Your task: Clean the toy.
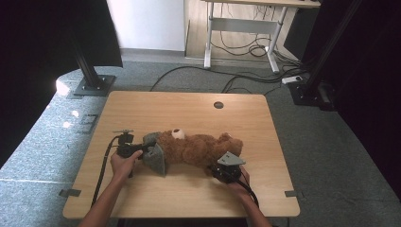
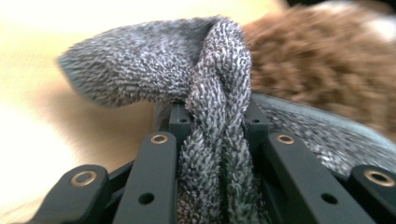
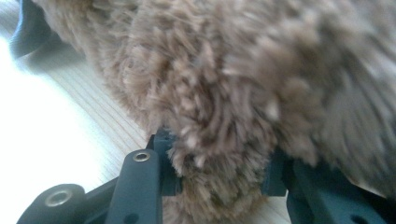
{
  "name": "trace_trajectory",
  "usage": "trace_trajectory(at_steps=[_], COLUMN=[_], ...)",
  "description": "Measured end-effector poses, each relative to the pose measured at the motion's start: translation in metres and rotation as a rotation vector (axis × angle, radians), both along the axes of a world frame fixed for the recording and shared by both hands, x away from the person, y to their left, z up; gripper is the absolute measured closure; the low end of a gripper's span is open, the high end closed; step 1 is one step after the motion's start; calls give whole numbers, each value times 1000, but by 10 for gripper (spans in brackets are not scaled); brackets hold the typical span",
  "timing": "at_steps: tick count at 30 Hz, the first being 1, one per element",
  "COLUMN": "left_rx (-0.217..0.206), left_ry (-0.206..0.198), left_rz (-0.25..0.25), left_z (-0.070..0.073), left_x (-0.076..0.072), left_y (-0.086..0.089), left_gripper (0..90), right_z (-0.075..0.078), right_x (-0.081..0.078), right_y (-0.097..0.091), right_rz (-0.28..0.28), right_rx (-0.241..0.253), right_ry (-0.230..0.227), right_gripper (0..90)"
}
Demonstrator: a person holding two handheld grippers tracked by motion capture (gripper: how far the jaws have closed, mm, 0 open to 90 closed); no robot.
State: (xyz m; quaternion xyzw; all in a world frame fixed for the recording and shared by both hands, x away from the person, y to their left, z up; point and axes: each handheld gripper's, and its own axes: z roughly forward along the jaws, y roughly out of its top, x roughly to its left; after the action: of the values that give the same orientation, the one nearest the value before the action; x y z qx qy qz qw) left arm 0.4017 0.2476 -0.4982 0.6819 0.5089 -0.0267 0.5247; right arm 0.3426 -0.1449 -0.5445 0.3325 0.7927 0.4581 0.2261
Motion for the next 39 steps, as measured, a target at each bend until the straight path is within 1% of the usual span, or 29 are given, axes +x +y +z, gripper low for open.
trace_trajectory(at_steps=[2,5,6,7,8,10,11,12,13,14,15,16,17,18,21,22,23,24,26,27,28,29,30,31,33,34,35,37,39], left_rx=[-24,-38,-53,-80,-91,-79,-85,-107,-115,-124,-131,-131,-128,-113,-87,-73,-46,-24,24,55,105,107,103,106,109,117,122,117,114], left_ry=[-73,-156,-176,-191,-207,-244,-251,-257,-262,-267,-265,-265,-263,-257,-236,-242,-257,-259,-265,-267,-252,-220,-191,-174,-166,-167,-169,-159,-157], left_rz=[-31,-90,-105,-122,-135,-138,-147,-156,-164,-186,-202,-202,-247,-273,-328,-336,-348,-374,-401,-401,-389,-383,-377,-371,-362,-355,-348,-334,-329], left_z=[21,44,50,56,61,70,73,76,78,80,81,81,82,81,76,75,74,72,69,68,64,60,55,52,48,48,48,47,47], left_x=[-10,-24,-27,-30,-32,-36,-38,-39,-40,-42,-43,-43,-44,-43,-39,-39,-39,-39,-38,-37,-33,-28,-23,-19,-16,-16,-16,-14,-14], left_y=[-8,-23,-26,-30,-33,-40,-42,-45,-47,-54,-59,-59,-78,-91,-126,-135,-147,-162,-183,-189,-197,-199,-199,-198,-194,-191,-188,-181,-178], left_gripper=[722,722,722,722,722,720,720,720,720,720,720,720,719,718,717,717,717,716,716,714,714,714,715,716,719,720,721,723,725], right_z=[0,-1,-1,-1,-1,0,0,1,1,2,2,2,3,3,4,4,4,4,4,4,4,4,4,3,3,3,3,3,3], right_x=[1,1,1,2,2,2,1,1,1,1,2,2,2,2,3,3,4,4,4,4,3,3,3,3,3,3,3,3,3], right_y=[-3,-5,-5,-6,-6,-5,-4,-3,-2,-1,0,0,4,5,10,11,12,13,15,15,15,14,15,14,15,15,17,18,18], right_rz=[-5,-11,-15,-18,-21,-19,-21,-23,-25,-24,-23,-23,-26,-26,-31,-33,-33,-29,-28,-35,-36,-33,-32,-36,-30,-21,-19,-20,-20], right_rx=[10,0,1,4,6,7,2,0,3,3,1,1,1,-3,-2,-4,-6,-12,-15,-13,-13,-15,-7,-12,-16,-27,-27,-30,-29], right_ry=[10,11,14,16,16,16,13,11,10,9,6,6,3,2,6,9,7,5,4,2,2,3,7,2,-6,-11,-15,-18,-18], right_gripper=[595,600,600,601,601,603,604,604,604,604,604,604,604,604,604,604,604,604,604,604,604,604,604,604,605,606,608,610,611])
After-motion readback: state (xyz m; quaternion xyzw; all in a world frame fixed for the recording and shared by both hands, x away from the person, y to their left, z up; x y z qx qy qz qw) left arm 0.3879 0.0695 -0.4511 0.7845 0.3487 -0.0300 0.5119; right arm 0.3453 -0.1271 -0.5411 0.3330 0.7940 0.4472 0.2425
